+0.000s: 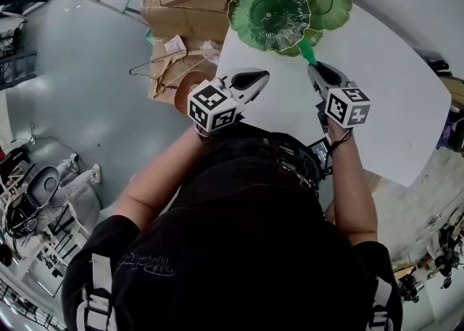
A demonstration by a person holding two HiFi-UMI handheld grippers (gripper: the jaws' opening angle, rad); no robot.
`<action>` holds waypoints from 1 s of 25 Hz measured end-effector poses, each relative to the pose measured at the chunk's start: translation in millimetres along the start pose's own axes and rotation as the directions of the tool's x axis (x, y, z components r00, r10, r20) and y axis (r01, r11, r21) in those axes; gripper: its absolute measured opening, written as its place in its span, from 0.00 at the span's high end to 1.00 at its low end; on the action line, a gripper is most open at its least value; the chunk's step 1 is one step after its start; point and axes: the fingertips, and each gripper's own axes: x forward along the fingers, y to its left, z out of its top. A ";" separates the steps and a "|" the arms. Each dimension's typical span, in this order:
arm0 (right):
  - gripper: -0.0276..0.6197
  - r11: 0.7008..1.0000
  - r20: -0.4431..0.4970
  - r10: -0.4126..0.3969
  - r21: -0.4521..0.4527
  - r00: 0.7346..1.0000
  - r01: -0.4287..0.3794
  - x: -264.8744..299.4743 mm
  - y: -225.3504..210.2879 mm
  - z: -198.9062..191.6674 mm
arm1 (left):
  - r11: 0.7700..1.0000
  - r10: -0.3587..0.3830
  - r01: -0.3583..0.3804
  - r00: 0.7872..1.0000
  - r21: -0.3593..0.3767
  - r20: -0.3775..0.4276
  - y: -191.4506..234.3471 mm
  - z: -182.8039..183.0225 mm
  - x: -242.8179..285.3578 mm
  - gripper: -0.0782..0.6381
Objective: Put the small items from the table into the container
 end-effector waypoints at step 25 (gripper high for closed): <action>0.75 0.999 -0.142 0.051 0.015 0.989 -0.050 70.8 -22.6 -17.8 | 0.995 0.053 -0.054 0.998 -0.086 -0.021 9.3 -7.8 15.2 0.88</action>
